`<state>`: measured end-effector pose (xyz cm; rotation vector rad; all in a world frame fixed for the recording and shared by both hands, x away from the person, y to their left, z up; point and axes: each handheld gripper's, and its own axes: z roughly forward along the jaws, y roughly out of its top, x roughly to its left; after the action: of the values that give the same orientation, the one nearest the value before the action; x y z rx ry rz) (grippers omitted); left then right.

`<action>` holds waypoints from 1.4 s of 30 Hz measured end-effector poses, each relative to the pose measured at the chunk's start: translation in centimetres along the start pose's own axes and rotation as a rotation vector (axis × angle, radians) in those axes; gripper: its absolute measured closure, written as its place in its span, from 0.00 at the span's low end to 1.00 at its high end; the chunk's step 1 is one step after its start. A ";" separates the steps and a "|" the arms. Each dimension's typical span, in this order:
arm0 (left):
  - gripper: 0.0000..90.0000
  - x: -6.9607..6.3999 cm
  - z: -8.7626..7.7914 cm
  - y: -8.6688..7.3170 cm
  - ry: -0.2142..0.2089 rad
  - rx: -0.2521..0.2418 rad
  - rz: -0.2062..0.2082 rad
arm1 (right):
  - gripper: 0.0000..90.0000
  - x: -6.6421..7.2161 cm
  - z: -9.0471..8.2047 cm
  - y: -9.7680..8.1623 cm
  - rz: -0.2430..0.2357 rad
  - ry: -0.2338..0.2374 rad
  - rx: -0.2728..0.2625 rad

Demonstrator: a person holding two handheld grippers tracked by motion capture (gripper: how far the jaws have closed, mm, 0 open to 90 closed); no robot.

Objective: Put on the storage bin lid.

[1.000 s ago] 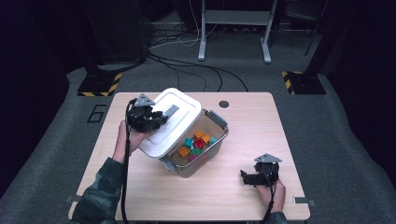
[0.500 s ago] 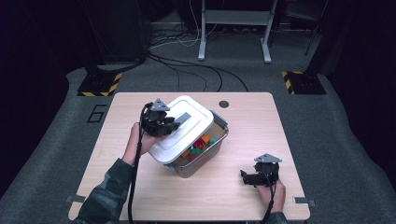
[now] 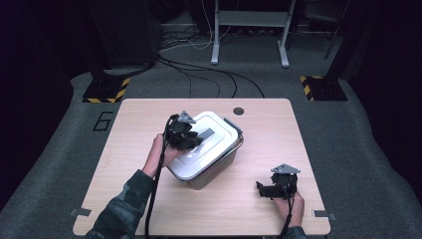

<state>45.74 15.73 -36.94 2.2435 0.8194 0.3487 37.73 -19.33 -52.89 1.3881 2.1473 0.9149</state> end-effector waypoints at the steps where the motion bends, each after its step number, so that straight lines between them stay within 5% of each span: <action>1: 0.74 -0.1 0.2 0.0 -0.003 -0.001 -0.011 | 0.02 0.0 0.0 0.0 0.000 0.000 0.000; 36: 0.73 -1.1 2.1 0.0 -0.013 0.003 -0.013 | 0.02 0.0 0.0 0.0 0.000 0.001 0.000; 42: 0.52 -0.9 1.6 -0.1 0.003 0.005 -0.028 | 0.02 0.0 0.0 0.0 -0.001 0.001 0.000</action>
<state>45.72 14.31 -38.20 2.2346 0.8539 0.3367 37.74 -19.34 -52.89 1.3871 2.1482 0.9159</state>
